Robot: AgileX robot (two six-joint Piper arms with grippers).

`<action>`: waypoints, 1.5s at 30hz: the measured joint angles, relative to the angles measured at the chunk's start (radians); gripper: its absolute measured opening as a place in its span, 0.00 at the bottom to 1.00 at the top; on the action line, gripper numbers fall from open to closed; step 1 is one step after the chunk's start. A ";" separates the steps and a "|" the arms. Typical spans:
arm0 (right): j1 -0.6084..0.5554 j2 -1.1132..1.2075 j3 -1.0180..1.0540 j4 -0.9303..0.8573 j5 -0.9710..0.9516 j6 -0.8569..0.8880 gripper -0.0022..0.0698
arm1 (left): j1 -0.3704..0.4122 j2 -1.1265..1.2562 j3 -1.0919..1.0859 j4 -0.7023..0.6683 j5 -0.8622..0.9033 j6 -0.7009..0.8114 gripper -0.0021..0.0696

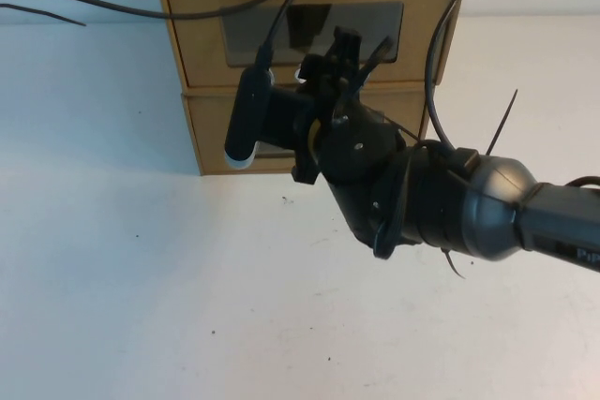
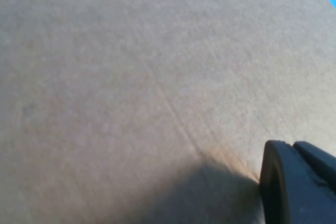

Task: Open the shoe box
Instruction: 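Pull the top drawer of the cardboard box fully open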

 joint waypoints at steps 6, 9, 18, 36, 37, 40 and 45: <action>-0.016 0.002 0.000 0.000 -0.034 0.002 0.46 | 0.000 -0.003 0.000 -0.004 0.019 -0.037 0.02; -0.038 0.002 0.000 0.000 -0.049 0.004 0.46 | 0.000 -0.006 0.000 -0.006 0.031 -0.042 0.02; -0.058 0.007 0.000 0.000 -0.082 0.004 0.45 | 0.000 -0.006 0.000 -0.010 0.038 -0.067 0.02; -0.057 0.061 -0.047 -0.010 -0.052 0.004 0.27 | 0.002 -0.006 0.000 -0.010 0.038 -0.067 0.02; -0.057 0.061 -0.047 -0.011 -0.049 0.004 0.23 | 0.002 -0.006 0.000 -0.010 0.038 -0.067 0.02; -0.057 0.061 -0.051 -0.018 -0.044 0.004 0.13 | 0.002 -0.006 0.000 -0.010 0.038 -0.067 0.02; -0.057 0.061 -0.050 -0.014 -0.043 0.000 0.05 | 0.002 -0.006 0.000 -0.010 0.038 -0.067 0.02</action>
